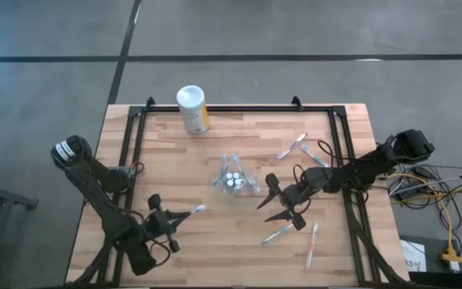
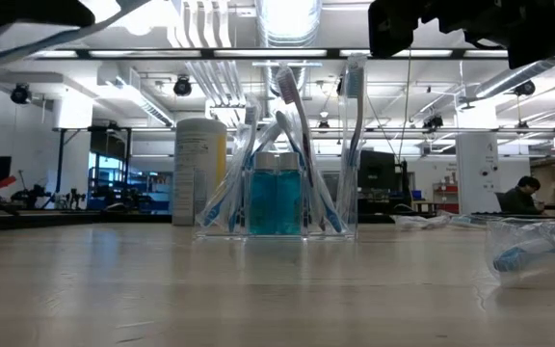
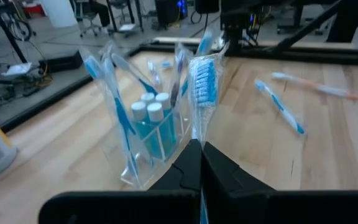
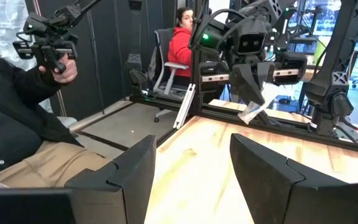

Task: Pick & Place toothbrushing station
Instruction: Put the blue toothbrush into the transparent organizer

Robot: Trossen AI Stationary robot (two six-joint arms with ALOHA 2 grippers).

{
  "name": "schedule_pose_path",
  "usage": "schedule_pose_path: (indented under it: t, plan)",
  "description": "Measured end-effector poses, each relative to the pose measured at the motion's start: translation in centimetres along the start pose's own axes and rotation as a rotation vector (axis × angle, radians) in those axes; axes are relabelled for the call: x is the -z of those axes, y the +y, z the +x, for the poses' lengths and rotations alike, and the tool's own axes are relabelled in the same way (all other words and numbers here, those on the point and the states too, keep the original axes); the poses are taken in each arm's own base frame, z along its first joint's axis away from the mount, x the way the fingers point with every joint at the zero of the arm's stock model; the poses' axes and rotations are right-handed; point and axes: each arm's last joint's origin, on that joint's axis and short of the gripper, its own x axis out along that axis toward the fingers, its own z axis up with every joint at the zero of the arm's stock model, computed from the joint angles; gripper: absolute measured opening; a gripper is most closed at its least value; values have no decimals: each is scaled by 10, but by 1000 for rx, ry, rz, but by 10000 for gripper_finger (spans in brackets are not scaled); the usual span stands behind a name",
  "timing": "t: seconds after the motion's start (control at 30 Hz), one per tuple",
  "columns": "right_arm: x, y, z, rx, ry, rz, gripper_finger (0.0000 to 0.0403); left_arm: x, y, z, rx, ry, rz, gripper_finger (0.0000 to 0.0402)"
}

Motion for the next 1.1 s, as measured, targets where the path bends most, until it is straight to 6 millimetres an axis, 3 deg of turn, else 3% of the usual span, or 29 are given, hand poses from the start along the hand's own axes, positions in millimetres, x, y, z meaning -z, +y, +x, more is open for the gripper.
schedule_pose_path:
  t: [1.1]
  plan:
    - [0, -1, 0, 28, -1, -15, 203, -18, -6, -6, -31, -149, 12, 0]
